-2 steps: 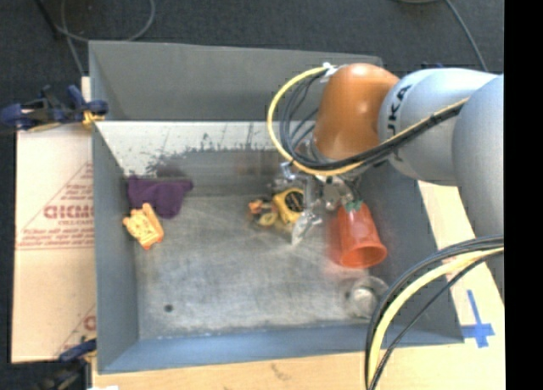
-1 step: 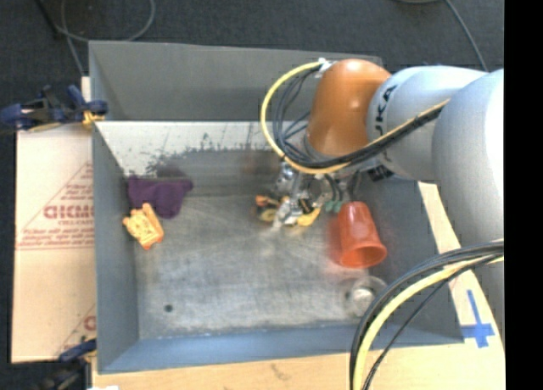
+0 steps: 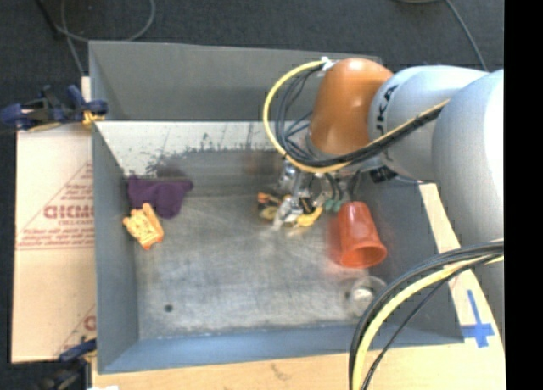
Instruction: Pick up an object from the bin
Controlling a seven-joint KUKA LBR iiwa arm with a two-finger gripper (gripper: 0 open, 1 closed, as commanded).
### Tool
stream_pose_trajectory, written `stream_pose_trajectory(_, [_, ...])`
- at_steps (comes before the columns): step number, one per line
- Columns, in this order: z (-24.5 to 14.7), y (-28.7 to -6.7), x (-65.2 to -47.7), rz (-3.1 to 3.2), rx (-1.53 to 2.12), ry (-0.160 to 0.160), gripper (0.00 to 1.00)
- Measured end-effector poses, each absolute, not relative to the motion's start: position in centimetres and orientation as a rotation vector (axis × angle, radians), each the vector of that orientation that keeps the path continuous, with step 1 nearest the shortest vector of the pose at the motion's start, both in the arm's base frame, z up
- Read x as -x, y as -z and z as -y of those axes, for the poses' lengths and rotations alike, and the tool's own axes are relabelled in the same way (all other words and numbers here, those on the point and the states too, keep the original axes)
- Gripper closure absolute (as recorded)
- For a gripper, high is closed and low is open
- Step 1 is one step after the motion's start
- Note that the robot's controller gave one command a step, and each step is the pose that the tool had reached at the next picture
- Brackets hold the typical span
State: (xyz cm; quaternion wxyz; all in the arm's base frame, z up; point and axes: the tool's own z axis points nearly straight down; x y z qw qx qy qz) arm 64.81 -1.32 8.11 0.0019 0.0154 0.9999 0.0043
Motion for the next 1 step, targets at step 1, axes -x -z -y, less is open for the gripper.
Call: stream_pose_trajectory(1, [0.82,-23.05,-64.76,-3.133,-0.049,-0.001,1.0])
